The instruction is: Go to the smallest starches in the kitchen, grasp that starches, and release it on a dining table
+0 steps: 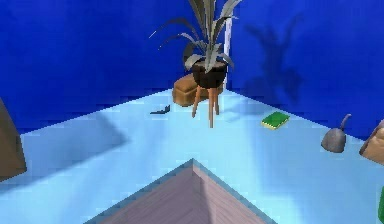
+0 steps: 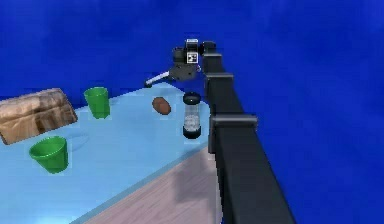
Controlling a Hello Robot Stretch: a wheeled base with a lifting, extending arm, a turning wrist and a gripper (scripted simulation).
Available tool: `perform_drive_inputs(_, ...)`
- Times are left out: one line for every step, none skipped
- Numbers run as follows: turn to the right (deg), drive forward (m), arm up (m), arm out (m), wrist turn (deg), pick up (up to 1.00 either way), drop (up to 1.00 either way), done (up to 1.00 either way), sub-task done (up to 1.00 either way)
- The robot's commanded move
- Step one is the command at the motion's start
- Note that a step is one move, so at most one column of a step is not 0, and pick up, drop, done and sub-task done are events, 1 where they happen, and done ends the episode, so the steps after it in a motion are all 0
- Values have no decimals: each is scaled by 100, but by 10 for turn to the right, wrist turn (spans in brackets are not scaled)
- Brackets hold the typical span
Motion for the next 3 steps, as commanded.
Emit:
perform_drive_inputs(0,0,-12,0,0,0,0,0,0)
perform_drive_inputs(0,0,0,0,0,100,0,0,0)
perform_drive_inputs(0,0,10,0,0,0,0,0,0)
